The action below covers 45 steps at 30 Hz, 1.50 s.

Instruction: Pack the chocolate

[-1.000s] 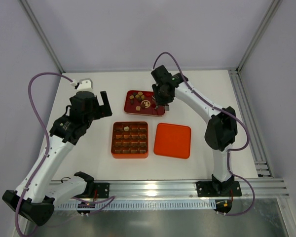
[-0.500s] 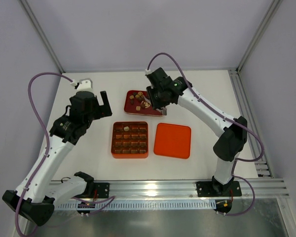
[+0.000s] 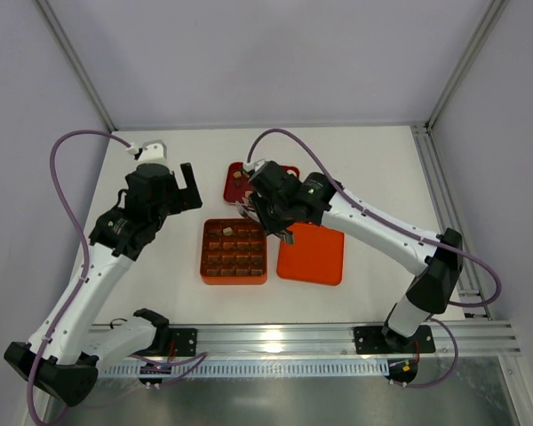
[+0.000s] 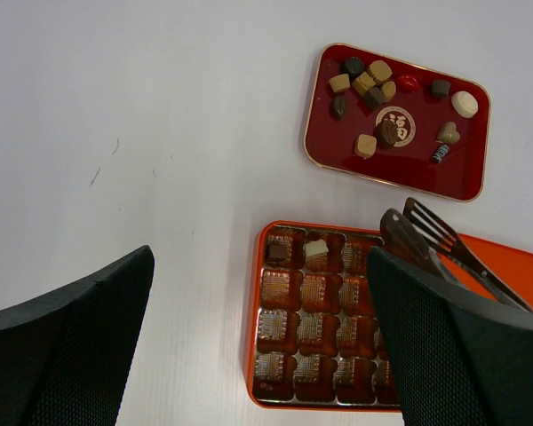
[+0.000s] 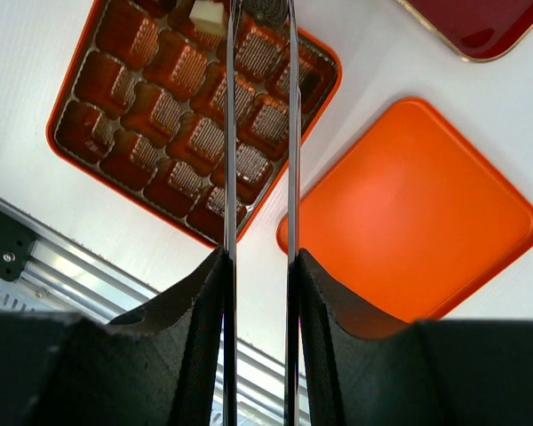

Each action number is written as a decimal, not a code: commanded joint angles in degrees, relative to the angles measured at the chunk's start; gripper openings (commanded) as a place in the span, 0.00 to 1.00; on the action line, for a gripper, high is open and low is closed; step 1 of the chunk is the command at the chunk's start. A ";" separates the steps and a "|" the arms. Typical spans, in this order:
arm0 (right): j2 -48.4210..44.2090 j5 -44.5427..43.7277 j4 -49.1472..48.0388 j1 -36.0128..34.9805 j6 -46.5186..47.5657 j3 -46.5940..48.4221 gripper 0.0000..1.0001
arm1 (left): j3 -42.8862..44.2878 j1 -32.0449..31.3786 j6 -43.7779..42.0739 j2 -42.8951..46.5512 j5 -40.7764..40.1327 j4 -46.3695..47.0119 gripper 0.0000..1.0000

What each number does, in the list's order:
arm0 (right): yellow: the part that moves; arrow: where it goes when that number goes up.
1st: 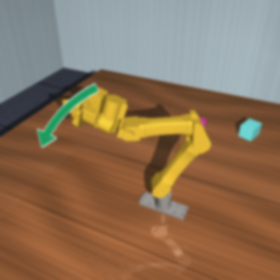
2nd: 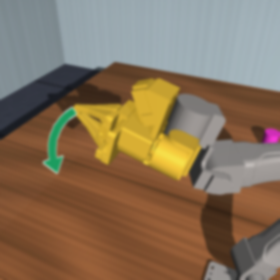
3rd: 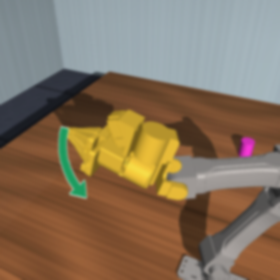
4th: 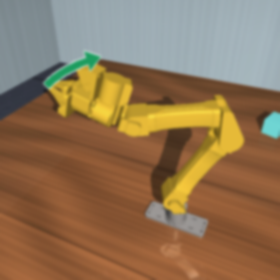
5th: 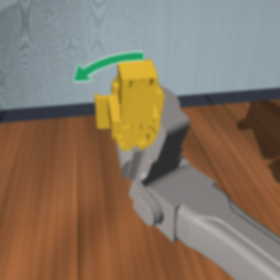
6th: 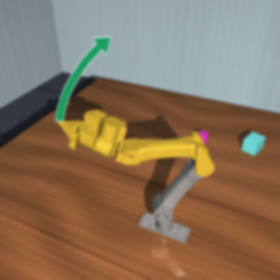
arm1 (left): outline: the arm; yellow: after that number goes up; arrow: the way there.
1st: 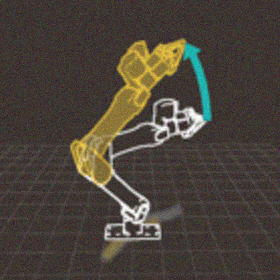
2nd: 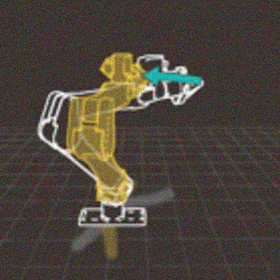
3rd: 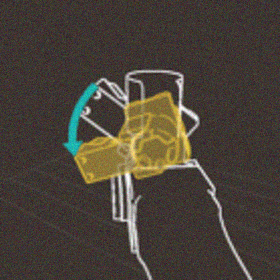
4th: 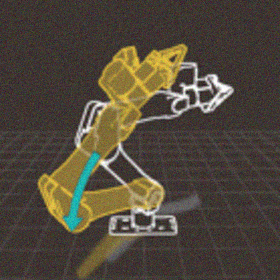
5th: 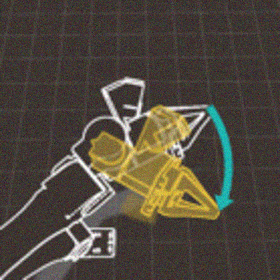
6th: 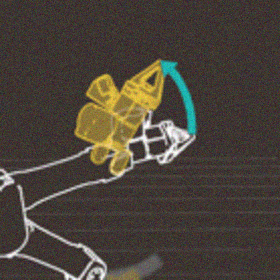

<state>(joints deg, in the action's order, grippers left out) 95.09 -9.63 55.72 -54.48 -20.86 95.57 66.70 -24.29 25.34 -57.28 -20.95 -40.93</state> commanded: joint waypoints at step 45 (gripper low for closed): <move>-0.52 -1.53 -3.61 -1.52 -1.38 -0.23 0.47 | -1.04 1.00 0.41 0.85 0.56 2.61 1.00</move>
<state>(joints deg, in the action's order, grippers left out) 96.27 -9.85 52.49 -57.93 -23.70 89.30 65.30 -23.81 25.34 -56.93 -20.78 -40.51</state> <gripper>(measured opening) 0.472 0.996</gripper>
